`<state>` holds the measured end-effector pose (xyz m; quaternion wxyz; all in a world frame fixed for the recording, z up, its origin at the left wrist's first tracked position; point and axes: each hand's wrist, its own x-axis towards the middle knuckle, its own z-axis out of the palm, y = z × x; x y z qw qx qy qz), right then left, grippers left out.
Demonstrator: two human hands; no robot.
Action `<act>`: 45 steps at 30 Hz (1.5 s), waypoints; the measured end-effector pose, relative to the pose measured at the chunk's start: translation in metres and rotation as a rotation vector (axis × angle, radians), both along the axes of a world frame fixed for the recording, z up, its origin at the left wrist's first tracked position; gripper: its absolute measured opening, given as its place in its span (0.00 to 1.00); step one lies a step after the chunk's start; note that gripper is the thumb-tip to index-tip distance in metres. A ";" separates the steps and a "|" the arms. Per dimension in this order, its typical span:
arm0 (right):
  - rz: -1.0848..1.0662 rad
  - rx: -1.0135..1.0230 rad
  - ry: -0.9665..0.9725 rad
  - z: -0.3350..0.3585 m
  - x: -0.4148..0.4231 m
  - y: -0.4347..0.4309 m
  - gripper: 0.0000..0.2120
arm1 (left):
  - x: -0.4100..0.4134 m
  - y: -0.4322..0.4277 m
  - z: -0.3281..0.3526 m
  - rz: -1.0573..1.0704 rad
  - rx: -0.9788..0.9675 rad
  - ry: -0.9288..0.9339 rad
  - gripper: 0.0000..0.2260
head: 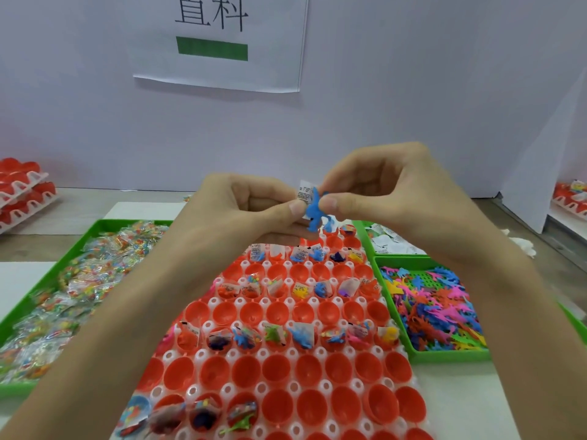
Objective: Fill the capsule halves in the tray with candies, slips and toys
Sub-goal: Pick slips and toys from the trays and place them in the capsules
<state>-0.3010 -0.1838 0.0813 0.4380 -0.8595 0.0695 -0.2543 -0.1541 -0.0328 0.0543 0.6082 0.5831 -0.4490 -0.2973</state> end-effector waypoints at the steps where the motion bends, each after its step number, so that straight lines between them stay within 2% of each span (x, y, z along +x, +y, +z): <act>1: 0.017 0.032 -0.011 0.001 0.000 0.001 0.04 | 0.000 0.000 0.000 0.001 -0.009 -0.004 0.05; 5: 0.019 0.073 -0.051 0.001 0.001 0.002 0.06 | -0.002 0.000 0.001 0.005 -0.019 -0.057 0.08; 10: -0.056 -0.033 -0.028 0.000 0.002 0.002 0.03 | -0.004 0.000 0.002 0.006 -0.017 -0.107 0.07; 15: -0.036 -0.042 -0.031 0.001 -0.001 0.002 0.04 | -0.006 -0.002 0.000 -0.010 -0.004 -0.125 0.06; 23: -0.094 -0.118 -0.039 0.000 0.000 0.003 0.05 | -0.005 0.000 0.003 -0.073 0.041 -0.136 0.10; 32: -0.062 -0.096 -0.090 -0.005 0.006 0.005 0.06 | -0.007 -0.001 0.002 0.097 0.000 -0.169 0.05; 37: -0.032 -0.111 -0.034 -0.006 0.006 0.005 0.08 | -0.006 0.003 0.004 0.136 0.021 -0.272 0.07; 40: -0.067 -0.166 0.023 -0.008 0.006 0.006 0.08 | -0.005 0.002 0.003 0.177 0.042 -0.396 0.08; 45: -0.168 -0.280 -0.003 -0.017 0.015 0.015 0.06 | -0.005 0.001 0.001 0.276 0.067 -0.522 0.06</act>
